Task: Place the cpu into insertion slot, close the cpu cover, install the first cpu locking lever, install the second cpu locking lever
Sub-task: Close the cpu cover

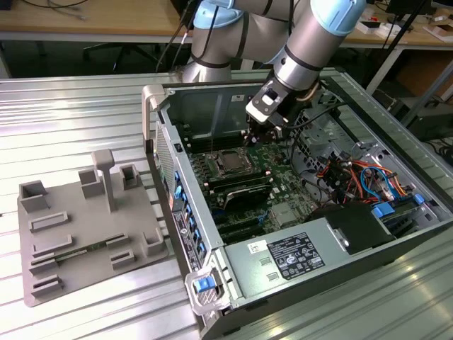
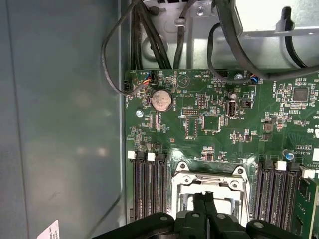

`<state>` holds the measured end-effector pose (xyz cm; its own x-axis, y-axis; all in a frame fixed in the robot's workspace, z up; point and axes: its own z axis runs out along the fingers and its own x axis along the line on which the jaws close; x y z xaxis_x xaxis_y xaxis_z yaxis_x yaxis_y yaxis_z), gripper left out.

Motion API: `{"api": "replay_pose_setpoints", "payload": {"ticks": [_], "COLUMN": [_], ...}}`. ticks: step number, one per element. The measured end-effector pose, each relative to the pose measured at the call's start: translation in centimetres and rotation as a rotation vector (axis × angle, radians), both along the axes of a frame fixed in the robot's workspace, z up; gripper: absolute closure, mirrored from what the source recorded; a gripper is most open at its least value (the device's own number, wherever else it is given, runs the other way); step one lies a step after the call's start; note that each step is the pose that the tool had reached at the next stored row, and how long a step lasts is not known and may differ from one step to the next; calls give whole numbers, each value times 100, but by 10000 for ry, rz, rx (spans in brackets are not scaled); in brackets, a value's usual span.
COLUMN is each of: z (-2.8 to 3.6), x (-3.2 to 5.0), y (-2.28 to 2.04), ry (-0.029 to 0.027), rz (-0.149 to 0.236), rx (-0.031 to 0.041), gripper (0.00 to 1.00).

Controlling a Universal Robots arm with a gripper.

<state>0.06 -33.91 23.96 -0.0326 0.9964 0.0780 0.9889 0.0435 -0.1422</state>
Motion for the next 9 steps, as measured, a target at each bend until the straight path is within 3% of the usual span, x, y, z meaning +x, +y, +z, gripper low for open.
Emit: {"api": "replay_pose_setpoints", "payload": {"ticks": [4,5,9], "z": [-56,-101,-123], "x": [-155,-278,-333], "y": [-1,-3,-13], "ry": [1,1,2], "rz": [25,118,253], "rx": [14,16,18], "gripper": [89,89,89]}}
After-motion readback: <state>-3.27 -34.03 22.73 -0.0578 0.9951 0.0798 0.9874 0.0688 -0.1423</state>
